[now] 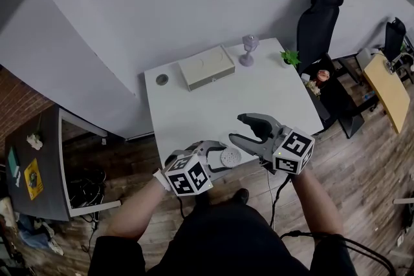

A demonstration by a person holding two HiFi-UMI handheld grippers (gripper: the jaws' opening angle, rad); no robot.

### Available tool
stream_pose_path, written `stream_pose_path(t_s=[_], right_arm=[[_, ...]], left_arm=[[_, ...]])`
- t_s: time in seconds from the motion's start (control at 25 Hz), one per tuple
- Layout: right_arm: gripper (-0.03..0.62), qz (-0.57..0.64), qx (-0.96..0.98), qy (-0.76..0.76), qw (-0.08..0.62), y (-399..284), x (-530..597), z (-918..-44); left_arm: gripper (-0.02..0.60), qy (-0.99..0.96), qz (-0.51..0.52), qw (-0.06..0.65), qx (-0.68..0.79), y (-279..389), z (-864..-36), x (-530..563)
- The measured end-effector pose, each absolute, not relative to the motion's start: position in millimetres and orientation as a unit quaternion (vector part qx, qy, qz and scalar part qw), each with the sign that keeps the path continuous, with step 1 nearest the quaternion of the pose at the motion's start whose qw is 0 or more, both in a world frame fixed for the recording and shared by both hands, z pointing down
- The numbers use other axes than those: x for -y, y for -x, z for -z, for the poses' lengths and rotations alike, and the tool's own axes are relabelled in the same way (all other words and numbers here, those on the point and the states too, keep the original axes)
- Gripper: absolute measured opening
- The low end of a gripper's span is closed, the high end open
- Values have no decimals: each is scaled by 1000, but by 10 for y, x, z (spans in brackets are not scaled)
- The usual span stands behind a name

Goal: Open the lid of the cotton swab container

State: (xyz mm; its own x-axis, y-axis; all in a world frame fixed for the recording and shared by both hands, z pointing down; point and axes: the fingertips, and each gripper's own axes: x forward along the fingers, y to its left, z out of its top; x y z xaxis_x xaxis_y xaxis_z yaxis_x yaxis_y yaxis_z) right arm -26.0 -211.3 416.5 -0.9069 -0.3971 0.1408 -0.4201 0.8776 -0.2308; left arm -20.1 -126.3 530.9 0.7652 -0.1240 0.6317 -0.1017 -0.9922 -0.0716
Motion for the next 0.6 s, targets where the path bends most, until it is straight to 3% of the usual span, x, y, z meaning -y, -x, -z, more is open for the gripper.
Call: stream_pose_path(t_s=[0.6], right_arm=[[206, -185, 947, -264, -8, 131, 2313, -4215]], left_arm=[[245, 941, 328, -28, -80, 245, -5422, 1297]])
